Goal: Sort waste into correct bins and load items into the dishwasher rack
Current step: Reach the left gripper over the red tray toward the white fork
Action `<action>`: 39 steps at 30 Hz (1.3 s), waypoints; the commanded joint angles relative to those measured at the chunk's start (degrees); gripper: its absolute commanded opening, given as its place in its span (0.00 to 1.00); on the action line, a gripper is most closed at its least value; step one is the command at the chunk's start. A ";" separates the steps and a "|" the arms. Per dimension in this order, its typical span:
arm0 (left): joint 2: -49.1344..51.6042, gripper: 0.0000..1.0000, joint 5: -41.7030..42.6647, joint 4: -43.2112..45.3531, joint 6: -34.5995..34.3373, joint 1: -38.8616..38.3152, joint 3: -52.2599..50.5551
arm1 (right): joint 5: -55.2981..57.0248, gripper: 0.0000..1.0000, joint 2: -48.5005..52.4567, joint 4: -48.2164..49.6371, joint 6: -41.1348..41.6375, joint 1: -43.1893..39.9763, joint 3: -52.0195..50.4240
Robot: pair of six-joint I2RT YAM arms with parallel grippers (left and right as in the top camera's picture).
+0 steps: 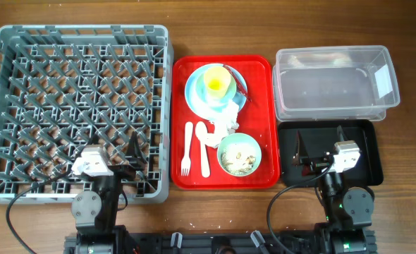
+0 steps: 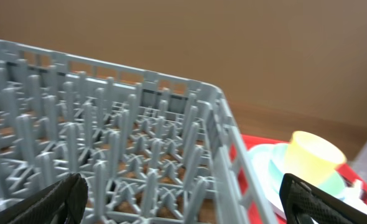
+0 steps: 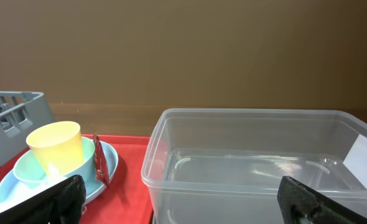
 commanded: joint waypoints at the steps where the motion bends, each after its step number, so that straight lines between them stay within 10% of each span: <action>1: 0.15 1.00 10.71 -2.03 -2.40 0.15 1.97 | -0.94 1.00 0.37 0.15 -0.98 -0.09 -0.04; 7: 12.09 1.00 13.99 -20.85 -6.84 0.15 24.44 | -0.94 1.00 0.37 0.15 -1.01 -0.09 -0.04; 11: 39.15 1.00 19.04 -47.17 -6.82 0.09 50.23 | -0.94 1.00 0.37 0.15 -1.01 -0.09 -0.04; 17: 65.53 0.98 36.59 -59.89 -6.84 0.09 67.98 | -0.94 1.00 0.37 0.15 -1.01 -0.09 -0.04; 19: 71.38 0.04 40.37 -61.29 -7.91 -0.70 67.95 | -0.94 1.00 0.37 0.15 -1.01 -0.09 -0.04; 27: 74.31 0.05 5.92 -61.83 -21.49 -20.94 67.89 | -0.94 1.00 0.37 0.15 -1.01 -0.09 -0.04; 32: 76.04 0.44 -4.52 -57.55 -23.71 -34.95 67.89 | -0.96 1.00 0.37 0.15 -1.01 -0.09 -0.04; 39: 85.53 0.61 -7.63 -55.12 -24.46 -41.90 67.87 | -0.94 1.00 0.37 0.15 -0.98 -0.09 -0.04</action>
